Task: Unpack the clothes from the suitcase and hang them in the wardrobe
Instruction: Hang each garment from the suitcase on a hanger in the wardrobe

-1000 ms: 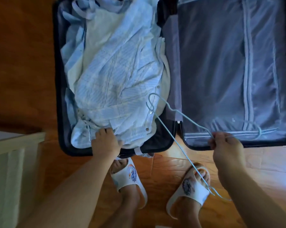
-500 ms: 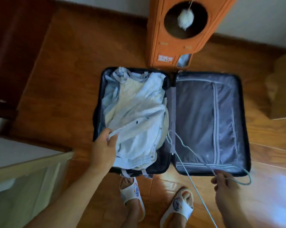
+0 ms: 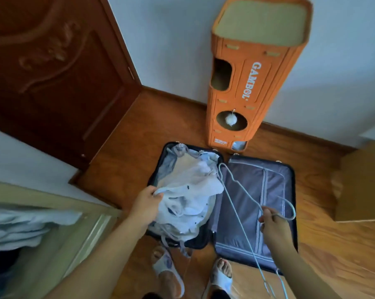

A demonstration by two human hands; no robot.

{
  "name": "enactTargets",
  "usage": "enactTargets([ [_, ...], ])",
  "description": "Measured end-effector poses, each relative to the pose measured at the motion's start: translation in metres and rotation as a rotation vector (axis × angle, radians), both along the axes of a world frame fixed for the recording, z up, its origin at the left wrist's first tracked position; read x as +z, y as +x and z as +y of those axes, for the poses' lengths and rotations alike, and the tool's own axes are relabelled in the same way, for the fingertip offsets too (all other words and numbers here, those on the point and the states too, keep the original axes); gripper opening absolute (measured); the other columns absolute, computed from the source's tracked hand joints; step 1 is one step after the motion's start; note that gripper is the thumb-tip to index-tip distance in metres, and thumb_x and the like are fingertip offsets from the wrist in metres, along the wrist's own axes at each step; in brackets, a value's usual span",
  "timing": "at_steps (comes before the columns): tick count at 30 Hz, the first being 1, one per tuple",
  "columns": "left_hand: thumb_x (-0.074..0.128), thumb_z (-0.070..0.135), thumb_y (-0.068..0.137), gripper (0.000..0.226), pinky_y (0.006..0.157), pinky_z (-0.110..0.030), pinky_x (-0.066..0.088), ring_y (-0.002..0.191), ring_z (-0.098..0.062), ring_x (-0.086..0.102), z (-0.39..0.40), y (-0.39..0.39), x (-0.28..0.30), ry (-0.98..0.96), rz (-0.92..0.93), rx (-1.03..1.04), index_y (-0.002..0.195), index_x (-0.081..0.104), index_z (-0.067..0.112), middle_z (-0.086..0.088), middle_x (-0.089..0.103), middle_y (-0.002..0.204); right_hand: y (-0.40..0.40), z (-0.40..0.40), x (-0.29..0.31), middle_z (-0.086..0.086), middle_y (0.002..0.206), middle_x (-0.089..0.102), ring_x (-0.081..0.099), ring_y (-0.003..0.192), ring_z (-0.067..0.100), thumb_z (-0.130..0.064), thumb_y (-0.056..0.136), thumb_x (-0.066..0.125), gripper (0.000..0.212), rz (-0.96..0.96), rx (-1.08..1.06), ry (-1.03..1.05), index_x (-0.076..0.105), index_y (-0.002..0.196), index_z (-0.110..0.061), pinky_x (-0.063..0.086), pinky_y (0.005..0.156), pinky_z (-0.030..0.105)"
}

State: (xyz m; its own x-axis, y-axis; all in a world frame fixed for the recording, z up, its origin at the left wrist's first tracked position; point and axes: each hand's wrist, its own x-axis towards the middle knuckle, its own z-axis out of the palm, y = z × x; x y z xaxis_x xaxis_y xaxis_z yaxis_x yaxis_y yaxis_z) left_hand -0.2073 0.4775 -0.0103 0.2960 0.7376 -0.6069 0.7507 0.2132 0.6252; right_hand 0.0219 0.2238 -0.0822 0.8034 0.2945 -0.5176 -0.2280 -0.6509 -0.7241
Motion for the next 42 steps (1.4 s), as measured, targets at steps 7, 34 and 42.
enactTargets([
  [7, 0.058, 0.016, 0.100, 0.015, 0.070, -0.037, 0.046, 0.081, -0.031, 0.063, -0.051, -0.012, 0.058, 0.077, -0.068, 0.168, 0.089, 0.070, 0.019, -0.022, 0.070, 0.098, 0.035, -0.029, 0.050, 0.015, 0.080, 0.062, 0.054, 0.066, 0.029, -0.027, 0.105, 0.041, 0.029, 0.033, 0.054, 0.059, 0.063, 0.098, -0.009, 0.042, 0.062, 0.040],
  [34, 0.076, 0.011, 0.089, 0.009, 0.068, -0.027, 0.049, 0.085, -0.017, 0.066, -0.006, -0.044, 0.486, 0.794, -0.615, -0.003, 0.098, 0.076, 0.011, -0.006, 0.072, 0.092, -0.112, 0.189, 0.482, -0.009, 0.062, 0.054, 0.046, 0.058, 0.005, -0.026, 0.094, 0.066, 0.023, -0.534, 0.725, 0.899, 0.063, 0.072, -0.020, 0.039, 0.059, 0.026],
  [42, 0.079, 0.022, 0.089, 0.037, 0.092, -0.030, 0.056, 0.105, -0.015, 0.071, -0.020, -0.097, 0.301, 0.352, -0.481, -0.196, 0.124, 0.069, 0.016, 0.001, 0.075, 0.111, -0.113, 0.178, 0.515, 0.001, 0.078, 0.067, 0.062, 0.072, 0.017, -0.021, 0.084, 0.054, 0.018, -0.455, 0.645, 0.879, 0.071, 0.080, -0.020, 0.048, 0.067, 0.032],
])
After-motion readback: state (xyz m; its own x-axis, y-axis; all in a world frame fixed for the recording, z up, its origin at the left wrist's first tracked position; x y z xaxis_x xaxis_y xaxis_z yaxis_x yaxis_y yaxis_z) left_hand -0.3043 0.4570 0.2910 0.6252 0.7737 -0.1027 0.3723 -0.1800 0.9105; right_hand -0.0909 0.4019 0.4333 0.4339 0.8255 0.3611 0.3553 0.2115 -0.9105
